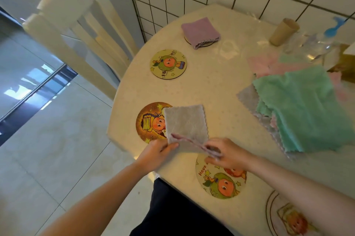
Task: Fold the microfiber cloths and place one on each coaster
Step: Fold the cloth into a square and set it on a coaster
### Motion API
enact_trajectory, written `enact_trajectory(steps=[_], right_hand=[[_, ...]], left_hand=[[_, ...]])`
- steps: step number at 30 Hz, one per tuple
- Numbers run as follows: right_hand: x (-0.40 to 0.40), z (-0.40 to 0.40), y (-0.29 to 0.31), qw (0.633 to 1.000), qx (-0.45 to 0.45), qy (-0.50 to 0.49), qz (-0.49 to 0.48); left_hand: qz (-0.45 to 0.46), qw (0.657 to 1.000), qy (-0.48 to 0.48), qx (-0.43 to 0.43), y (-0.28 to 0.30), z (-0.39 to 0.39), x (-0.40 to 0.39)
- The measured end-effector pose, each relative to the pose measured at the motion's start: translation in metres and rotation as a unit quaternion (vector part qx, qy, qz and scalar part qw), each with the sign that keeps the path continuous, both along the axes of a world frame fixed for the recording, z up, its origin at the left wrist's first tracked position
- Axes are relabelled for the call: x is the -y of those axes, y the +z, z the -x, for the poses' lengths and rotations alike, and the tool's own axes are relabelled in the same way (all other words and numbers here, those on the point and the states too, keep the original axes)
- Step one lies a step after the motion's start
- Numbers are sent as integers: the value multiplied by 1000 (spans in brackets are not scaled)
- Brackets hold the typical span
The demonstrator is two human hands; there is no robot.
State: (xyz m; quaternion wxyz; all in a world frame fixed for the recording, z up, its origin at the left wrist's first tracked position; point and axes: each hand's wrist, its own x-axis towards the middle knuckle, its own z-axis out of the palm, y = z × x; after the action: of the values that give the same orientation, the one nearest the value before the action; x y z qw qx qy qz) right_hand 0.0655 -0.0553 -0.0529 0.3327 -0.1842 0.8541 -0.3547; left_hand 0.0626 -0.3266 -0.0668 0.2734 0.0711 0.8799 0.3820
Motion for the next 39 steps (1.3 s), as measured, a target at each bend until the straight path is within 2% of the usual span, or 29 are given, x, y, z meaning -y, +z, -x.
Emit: enact_trajectory(steps=[2, 4, 8, 15, 23, 28, 31, 33, 34, 36, 38, 39], right_hand=[[7, 11, 2, 989, 70, -120, 50], [13, 24, 3, 977, 72, -197, 33], [25, 47, -8, 968, 50, -245, -3], [35, 65, -19, 958, 62, -272, -64], [34, 64, -24, 941, 93, -320, -58], [41, 67, -26, 934, 83, -333, -100], [47, 71, -23, 928, 65, -330, -159], [49, 72, -19, 924, 48, -321, -200], [50, 72, -17, 923, 29, -316, -218], [51, 71, -11, 920, -17, -306, -244], [52, 67, -7, 922, -45, -290, -253], [53, 64, -6, 925, -46, -280, -254]], left_hand=[[-44, 995, 76, 50, 1, 14, -2], [-74, 983, 136, 99, 3, 27, -5], [-85, 961, 226, 137, -2, 48, -11], [-78, 943, 259, 193, -9, 65, -14], [-74, 955, 238, 159, -10, 69, -15], [-18, 960, 245, 135, -11, 74, -18], [50, 968, 222, 102, -10, 78, -20], [128, 971, 190, 62, -6, 78, -19], [179, 969, 168, 16, -3, 77, -17], [234, 958, 88, -142, 1, 74, -11], [221, 932, -48, -282, -6, 70, -5], [220, 916, -113, -316, -11, 68, -3]])
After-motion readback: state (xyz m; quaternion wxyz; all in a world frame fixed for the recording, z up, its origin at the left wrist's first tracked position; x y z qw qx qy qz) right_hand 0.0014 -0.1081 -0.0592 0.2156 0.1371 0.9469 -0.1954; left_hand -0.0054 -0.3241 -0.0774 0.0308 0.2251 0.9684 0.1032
